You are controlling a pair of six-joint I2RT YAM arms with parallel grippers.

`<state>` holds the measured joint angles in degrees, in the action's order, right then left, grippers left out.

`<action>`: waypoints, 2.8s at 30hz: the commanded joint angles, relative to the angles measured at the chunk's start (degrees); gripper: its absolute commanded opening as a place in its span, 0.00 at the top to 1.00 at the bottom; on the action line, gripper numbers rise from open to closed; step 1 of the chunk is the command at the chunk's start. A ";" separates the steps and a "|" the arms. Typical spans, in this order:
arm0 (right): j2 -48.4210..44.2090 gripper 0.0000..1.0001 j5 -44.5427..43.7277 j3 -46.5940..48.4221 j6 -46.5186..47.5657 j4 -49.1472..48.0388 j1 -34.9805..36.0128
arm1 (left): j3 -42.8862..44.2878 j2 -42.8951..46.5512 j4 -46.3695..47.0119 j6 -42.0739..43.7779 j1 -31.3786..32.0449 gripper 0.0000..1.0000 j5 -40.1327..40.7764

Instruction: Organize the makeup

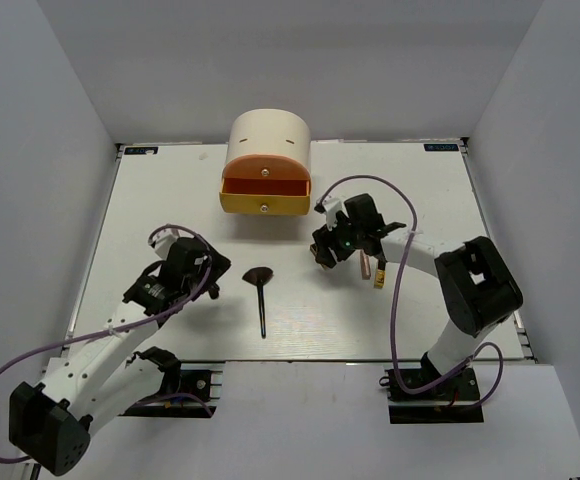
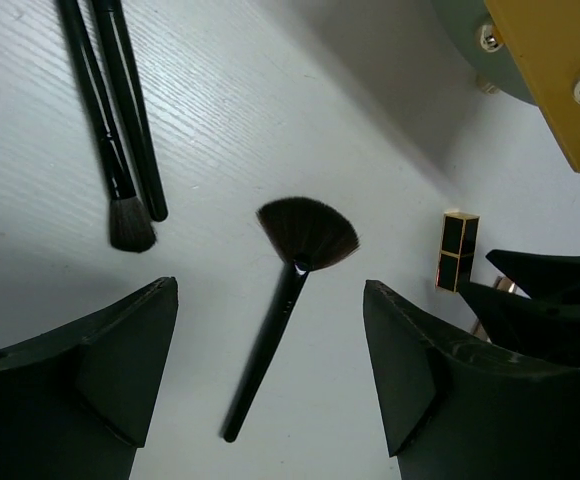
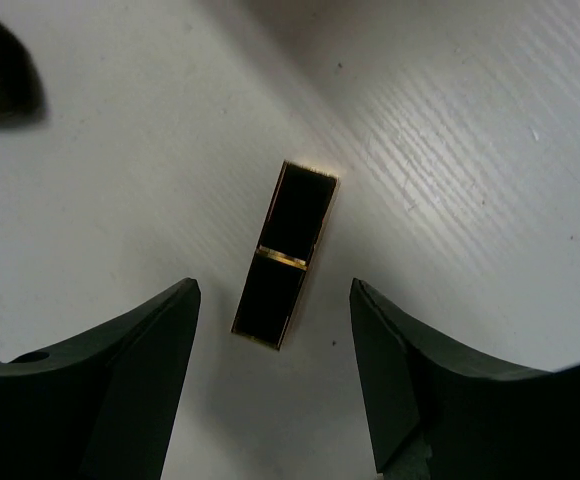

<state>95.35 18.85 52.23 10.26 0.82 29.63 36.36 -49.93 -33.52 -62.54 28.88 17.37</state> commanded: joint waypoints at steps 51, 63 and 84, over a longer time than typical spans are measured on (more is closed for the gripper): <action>0.80 1.00 9.45 28.01 28.31 -9.34 4.30 | -4.02 6.34 7.68 4.80 -0.23 0.16 -4.80; 4.41 0.75 8.83 28.63 32.10 -9.61 4.30 | -2.70 3.88 9.43 6.38 -0.23 0.16 -5.85; -5.61 1.00 -3.28 29.08 5.51 -2.60 -3.84 | 20.31 -22.45 22.97 25.27 6.26 0.64 -28.34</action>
<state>93.84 22.13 79.00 27.03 -5.61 31.03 51.03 -67.20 -13.69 -42.06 32.51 -4.36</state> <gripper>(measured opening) 0.014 0.392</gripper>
